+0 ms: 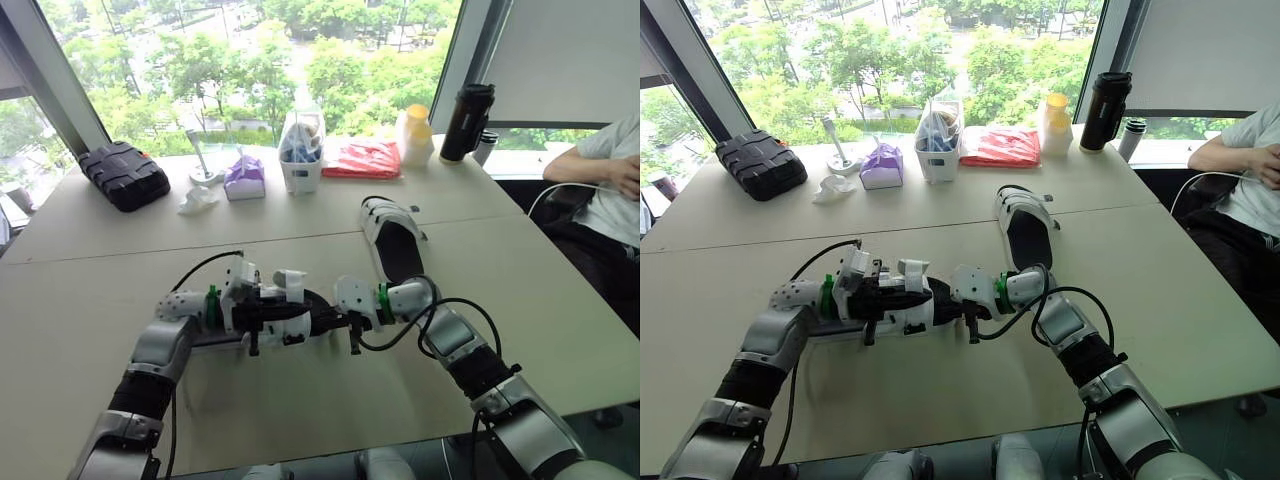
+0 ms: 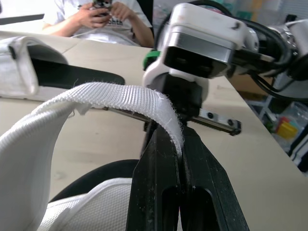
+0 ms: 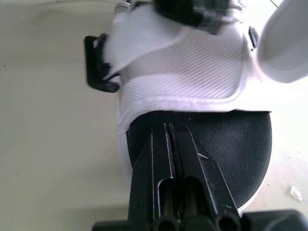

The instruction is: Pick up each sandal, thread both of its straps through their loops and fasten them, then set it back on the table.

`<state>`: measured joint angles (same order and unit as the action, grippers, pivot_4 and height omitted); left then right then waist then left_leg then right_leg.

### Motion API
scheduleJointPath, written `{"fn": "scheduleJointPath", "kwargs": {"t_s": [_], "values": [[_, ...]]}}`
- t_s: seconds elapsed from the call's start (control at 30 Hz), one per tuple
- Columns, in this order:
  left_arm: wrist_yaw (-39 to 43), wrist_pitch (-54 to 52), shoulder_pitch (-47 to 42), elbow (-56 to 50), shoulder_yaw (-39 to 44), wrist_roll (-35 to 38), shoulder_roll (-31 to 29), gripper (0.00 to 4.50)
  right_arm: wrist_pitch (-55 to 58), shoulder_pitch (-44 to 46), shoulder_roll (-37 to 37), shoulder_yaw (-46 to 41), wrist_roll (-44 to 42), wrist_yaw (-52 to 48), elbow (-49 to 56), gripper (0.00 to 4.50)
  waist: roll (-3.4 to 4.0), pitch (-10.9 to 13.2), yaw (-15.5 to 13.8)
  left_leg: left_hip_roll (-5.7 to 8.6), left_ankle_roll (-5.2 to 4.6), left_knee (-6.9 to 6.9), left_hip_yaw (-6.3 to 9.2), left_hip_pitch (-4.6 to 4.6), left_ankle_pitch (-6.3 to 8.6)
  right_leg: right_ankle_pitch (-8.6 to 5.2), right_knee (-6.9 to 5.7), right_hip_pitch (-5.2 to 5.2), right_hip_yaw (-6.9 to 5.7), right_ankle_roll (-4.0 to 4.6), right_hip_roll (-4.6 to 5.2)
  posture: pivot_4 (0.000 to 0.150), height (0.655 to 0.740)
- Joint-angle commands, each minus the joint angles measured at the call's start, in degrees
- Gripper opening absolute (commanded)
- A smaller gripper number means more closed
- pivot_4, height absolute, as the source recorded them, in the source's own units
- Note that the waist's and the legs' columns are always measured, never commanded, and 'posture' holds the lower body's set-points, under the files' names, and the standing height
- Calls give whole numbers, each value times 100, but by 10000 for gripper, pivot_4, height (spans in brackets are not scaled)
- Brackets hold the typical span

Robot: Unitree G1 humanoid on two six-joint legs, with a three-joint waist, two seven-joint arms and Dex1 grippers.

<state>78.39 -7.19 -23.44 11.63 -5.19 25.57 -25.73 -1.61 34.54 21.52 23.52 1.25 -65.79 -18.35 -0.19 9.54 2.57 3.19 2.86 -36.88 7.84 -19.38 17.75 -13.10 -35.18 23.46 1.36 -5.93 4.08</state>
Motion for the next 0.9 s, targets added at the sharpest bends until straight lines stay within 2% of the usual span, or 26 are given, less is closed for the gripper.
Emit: {"fn": "scheduleJointPath", "kwargs": {"t_s": [0.03,0.43,0.9], "values": [[84,145,110,119,-129,-207,-85,312,151,-184,67,325,339,-46,-249,0,0,0,-1,0,0,0,0,0,0,0,0,0,0,0,0,1500,7400],[-186,449,-121,233,202,-15,67,312,153,-186,69,329,329,-69,-242,0,0,0,-4,0,0,1,1,-1,0,-1,1,1,0,-2,-1,1500,7400],[-668,692,278,-16,592,204,372,312,157,-202,64,344,338,-68,-237,0,-1,1,-5,0,0,1,1,-2,0,0,1,2,0,-1,0,1500,7400]]}}
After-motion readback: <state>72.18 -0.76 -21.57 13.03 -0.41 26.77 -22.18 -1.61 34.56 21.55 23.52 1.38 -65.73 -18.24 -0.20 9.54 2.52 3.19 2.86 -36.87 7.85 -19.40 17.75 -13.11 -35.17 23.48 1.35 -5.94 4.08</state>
